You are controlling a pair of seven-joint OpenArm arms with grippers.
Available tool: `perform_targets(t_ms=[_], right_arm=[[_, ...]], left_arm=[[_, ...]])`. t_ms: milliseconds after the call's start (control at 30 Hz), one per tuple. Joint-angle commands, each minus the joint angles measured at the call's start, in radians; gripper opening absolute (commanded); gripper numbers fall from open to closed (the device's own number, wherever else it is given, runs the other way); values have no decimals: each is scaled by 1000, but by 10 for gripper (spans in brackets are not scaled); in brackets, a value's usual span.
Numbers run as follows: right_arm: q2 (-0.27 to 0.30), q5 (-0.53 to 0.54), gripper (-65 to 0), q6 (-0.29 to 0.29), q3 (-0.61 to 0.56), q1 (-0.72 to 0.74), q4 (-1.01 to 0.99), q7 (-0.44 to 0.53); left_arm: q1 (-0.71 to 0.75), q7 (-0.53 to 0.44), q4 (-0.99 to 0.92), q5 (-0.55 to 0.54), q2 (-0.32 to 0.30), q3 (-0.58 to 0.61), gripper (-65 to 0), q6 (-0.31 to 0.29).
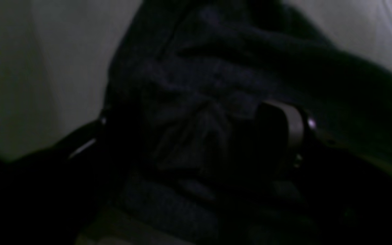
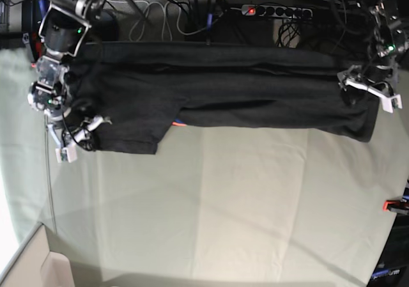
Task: Layout the t-shirt on the table in an organized manner, then fold the t-shirt properly
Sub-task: 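Regrasp the folded strip's ends with both grippers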
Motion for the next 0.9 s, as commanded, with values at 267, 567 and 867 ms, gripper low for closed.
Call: perform_targets(t_ms=[267, 567, 867], right_arm=[[-14, 144, -650, 6, -3, -146, 346, -29], [-56, 309, -650, 6, 3, -422, 713, -29], [-58, 379, -650, 6, 3, -573, 681, -26]], left_arm=[[-8, -27, 141, -7, 16, -40, -128, -1], [-44, -27, 109, 1, 19, -41, -128, -1], [-44, -27, 107, 1, -1, -41, -128, -1]])
